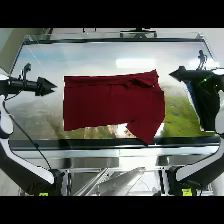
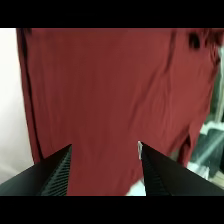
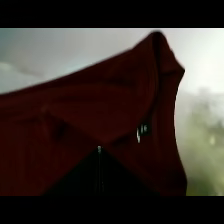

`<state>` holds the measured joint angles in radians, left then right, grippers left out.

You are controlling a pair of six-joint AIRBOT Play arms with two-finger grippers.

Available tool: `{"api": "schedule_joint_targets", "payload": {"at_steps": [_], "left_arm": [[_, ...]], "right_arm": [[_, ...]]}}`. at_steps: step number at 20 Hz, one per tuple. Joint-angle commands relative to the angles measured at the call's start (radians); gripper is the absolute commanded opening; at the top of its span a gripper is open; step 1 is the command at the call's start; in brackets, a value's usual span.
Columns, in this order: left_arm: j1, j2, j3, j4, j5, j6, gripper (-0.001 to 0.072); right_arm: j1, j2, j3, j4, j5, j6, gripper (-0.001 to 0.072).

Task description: Fold the shirts.

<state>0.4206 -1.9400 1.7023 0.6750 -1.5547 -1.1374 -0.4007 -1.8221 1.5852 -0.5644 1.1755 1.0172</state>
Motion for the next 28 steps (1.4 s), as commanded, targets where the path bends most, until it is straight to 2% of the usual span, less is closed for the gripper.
{"api": "schedule_joint_targets", "payload": {"at_steps": [1, 5, 8, 11, 15, 16, 17, 18, 19, 20, 22, 25, 28], "left_arm": [[0.015, 0.230, -0.379, 0.068, 0.016, 0.045, 0.0448], [0.045, 0.452, -0.809, 0.106, 0.242, 0.055, 0.0449], [0.043, 0.520, -0.996, 0.164, 0.394, 0.052, 0.0449], [0.030, 0.517, -1.047, 0.162, 0.488, 0.068, 0.0450], [-0.075, 0.518, -0.990, 0.112, 0.508, 0.093, 0.0447], [-0.100, 0.518, -0.972, 0.085, 0.501, 0.110, 0.0358], [-0.127, 0.518, -0.951, 0.083, 0.489, 0.117, 0.0176], [-0.151, 0.518, -0.929, 0.095, 0.472, 0.117, 0.0026], [-0.161, 0.518, -0.910, 0.108, 0.454, 0.117, 0.0023], [-0.165, 0.518, -0.893, 0.126, 0.439, 0.114, 0.0021], [-0.163, 0.518, -0.869, 0.148, 0.431, 0.087, 0.0021], [-0.140, 0.518, -0.846, 0.143, 0.410, 0.079, 0.0021], [-0.108, 0.518, -0.826, 0.143, 0.399, 0.077, 0.0020]], "right_arm": [[-0.022, 0.148, -0.174, -0.209, 0.131, 0.091, 0.0013], [-0.041, 0.347, -0.441, -0.219, 0.003, 0.071, 0.0013], [-0.041, 0.437, -0.572, -0.217, -0.025, 0.071, 0.0013], [-0.042, 0.479, -0.623, -0.218, -0.023, 0.072, 0.0012], [-0.062, 0.507, -0.653, -0.220, 0.035, 0.097, 0.0012], [-0.080, 0.514, -0.669, -0.220, 0.050, 0.113, 0.0012], [-0.103, 0.520, -0.690, -0.223, 0.070, 0.119, 0.0014], [-0.124, 0.520, -0.714, -0.227, 0.090, 0.137, 0.0029], [-0.136, 0.518, -0.748, -0.229, 0.087, 0.147, 0.0233], [-0.135, 0.512, -0.780, -0.229, 0.073, 0.146, 0.0399], [-0.119, 0.492, -0.850, -0.230, 0.028, 0.134, 0.0362], [-0.082, 0.450, -0.915, -0.227, -0.044, 0.116, 0.0363], [-0.035, 0.399, -0.938, -0.217, -0.054, 0.117, 0.0363]]}}
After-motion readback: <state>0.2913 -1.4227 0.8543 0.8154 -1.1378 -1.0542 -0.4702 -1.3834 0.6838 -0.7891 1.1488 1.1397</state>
